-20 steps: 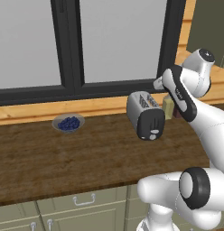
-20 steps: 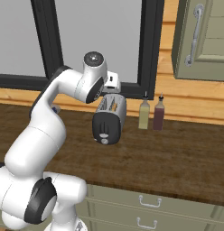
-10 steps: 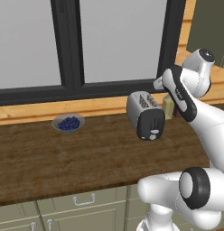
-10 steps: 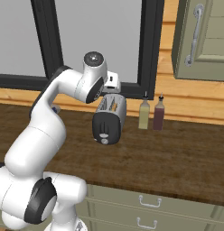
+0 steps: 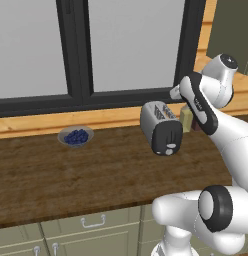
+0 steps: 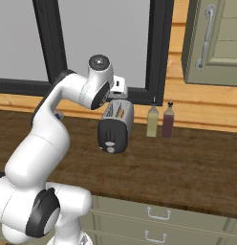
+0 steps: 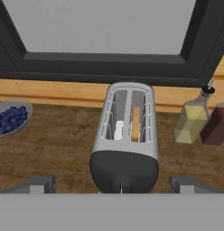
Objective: Start the toaster. Once the lever pops up, take the bread to the plate on the dining counter.
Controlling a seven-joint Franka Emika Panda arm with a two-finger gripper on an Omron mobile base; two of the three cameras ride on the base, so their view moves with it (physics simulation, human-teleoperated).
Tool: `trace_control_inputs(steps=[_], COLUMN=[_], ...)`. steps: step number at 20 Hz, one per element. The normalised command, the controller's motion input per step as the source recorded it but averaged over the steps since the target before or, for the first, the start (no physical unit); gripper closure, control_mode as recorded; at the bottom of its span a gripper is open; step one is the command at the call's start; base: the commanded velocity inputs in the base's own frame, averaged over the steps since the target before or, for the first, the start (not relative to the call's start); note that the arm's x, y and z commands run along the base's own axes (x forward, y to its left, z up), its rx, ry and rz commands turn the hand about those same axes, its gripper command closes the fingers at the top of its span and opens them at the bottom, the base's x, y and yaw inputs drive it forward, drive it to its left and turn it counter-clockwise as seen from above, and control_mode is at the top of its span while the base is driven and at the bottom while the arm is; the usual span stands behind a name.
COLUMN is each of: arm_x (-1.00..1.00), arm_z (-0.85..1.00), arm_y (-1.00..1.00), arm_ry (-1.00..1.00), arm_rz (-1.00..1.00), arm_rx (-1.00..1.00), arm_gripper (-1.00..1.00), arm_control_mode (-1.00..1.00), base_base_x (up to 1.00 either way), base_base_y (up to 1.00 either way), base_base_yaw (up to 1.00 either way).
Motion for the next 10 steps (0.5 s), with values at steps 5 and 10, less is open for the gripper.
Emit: trace_control_inputs(steps=[5,10], arm_x=[0.0,0.0], arm_z=[0.0,0.0], arm_y=[0.0,0.0], arm_ry=[0.0,0.0], arm_rz=[0.0,0.0], arm_rx=[0.0,0.0], arm_gripper=[-1.0,-1.0], arm_control_mode=[-1.0,-1.0], base_base_x=[0.0,0.0], base_base_y=[0.0,0.0], base_base_yaw=[0.0,0.0])
